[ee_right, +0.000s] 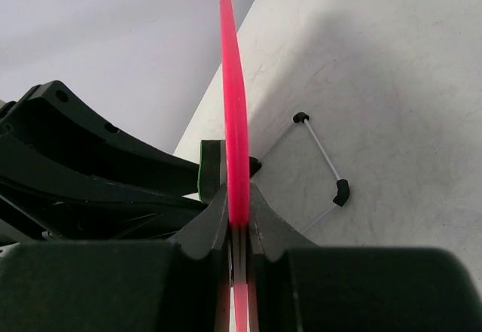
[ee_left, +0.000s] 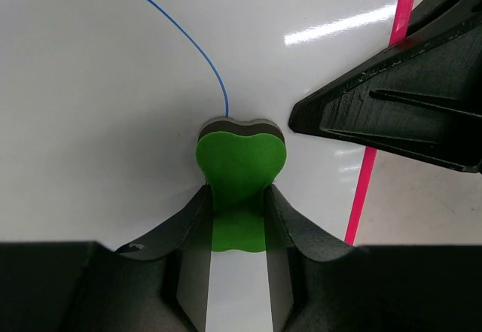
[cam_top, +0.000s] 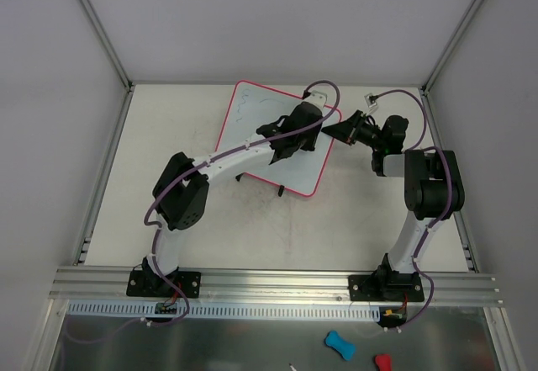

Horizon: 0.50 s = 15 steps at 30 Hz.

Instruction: Erase the whiteboard

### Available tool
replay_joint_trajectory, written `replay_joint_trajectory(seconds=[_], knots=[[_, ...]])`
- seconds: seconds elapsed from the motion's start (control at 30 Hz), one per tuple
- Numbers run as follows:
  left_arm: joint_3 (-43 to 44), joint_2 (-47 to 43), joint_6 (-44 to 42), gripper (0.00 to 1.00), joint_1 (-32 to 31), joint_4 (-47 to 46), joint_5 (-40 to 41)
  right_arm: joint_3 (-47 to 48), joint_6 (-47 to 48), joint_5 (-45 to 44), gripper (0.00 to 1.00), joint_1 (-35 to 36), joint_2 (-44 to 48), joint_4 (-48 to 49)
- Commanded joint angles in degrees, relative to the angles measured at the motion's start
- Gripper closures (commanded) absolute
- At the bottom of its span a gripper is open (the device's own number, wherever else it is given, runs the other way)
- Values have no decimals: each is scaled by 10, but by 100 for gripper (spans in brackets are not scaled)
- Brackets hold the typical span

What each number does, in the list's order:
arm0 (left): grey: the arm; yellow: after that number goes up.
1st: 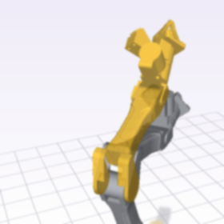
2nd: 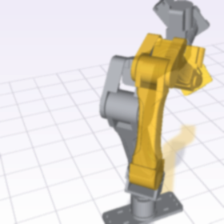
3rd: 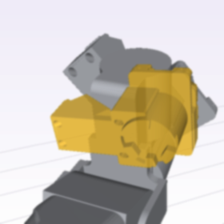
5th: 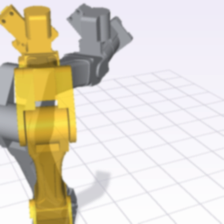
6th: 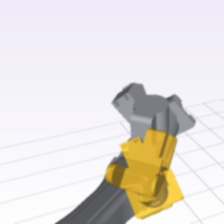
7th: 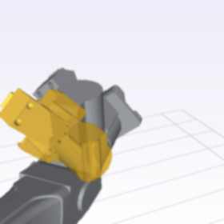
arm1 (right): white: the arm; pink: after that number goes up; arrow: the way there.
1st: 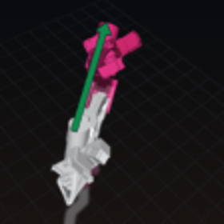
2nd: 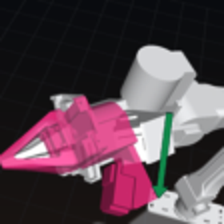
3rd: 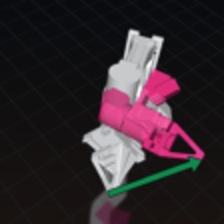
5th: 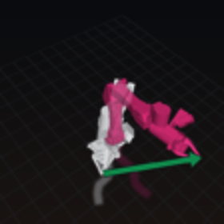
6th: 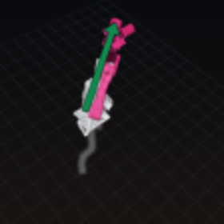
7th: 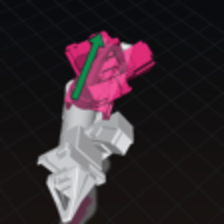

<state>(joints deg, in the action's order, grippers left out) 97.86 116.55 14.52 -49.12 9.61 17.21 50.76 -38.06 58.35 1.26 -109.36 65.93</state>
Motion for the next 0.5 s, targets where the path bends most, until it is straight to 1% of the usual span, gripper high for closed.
replay_joint_trajectory(seconds=[0.0, 0.2, 0.47], knots=[[28, 39, 19, 100, 22, 27, -3, 10, 4, 35, 100, 31, 17, 29], [61, 46, 20, 100, 39, 52, 4, 10, 5, 36, 100, 32, 17, 30], [96, 53, 25, 100, 63, 67, -14, 11, 5, 36, 100, 34, 16, 30]])
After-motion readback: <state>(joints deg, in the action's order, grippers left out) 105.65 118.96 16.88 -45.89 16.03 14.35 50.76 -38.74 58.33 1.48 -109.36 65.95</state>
